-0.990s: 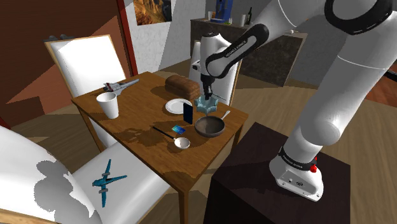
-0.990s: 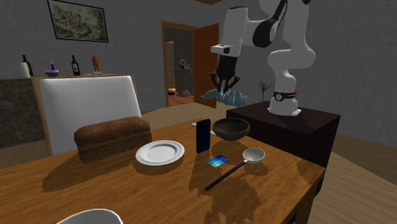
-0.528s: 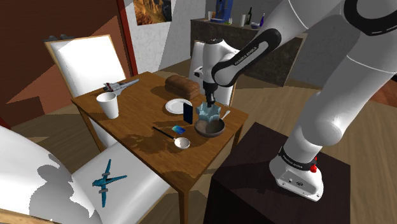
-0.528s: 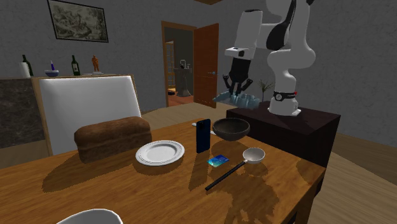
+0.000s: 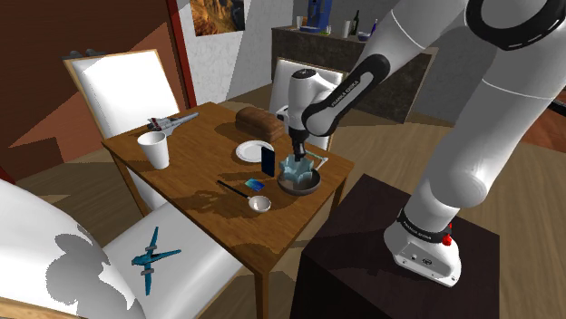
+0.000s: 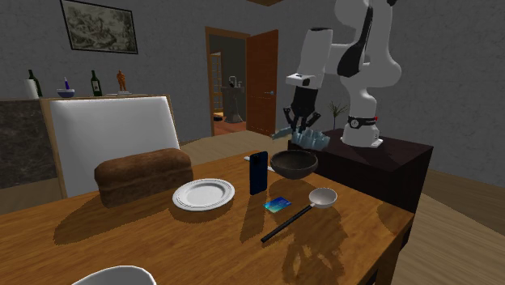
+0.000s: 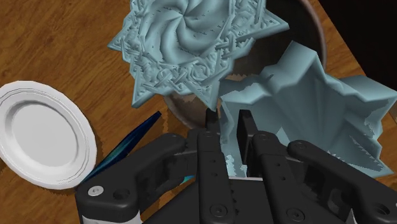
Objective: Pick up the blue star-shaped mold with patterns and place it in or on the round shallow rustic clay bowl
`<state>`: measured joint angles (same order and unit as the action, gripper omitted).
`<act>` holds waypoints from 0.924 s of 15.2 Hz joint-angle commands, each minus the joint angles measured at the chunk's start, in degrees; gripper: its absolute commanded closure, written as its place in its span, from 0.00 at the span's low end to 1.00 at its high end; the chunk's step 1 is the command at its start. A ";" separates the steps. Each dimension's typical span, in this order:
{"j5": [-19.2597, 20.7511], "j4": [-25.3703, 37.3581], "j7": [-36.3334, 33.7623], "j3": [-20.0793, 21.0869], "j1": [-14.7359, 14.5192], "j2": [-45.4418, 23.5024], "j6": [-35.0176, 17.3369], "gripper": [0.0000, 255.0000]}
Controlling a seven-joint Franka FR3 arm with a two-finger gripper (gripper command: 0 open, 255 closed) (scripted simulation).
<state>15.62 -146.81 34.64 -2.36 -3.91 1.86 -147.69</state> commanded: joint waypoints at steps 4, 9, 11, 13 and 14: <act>1.75 -0.45 -1.75 -0.17 0.21 -3.85 -4.26 1.00; 3.15 -0.50 -3.10 -0.46 0.24 -6.62 -7.03 1.00; 3.16 -0.49 -3.11 -0.46 0.24 -6.63 -7.03 1.00; 3.16 -0.49 -3.11 -0.46 0.24 -6.63 -7.03 1.00; 3.16 -0.49 -3.11 -0.46 0.24 -6.63 -7.03 1.00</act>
<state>18.77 -147.31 31.54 -2.82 -3.67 -4.77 -154.71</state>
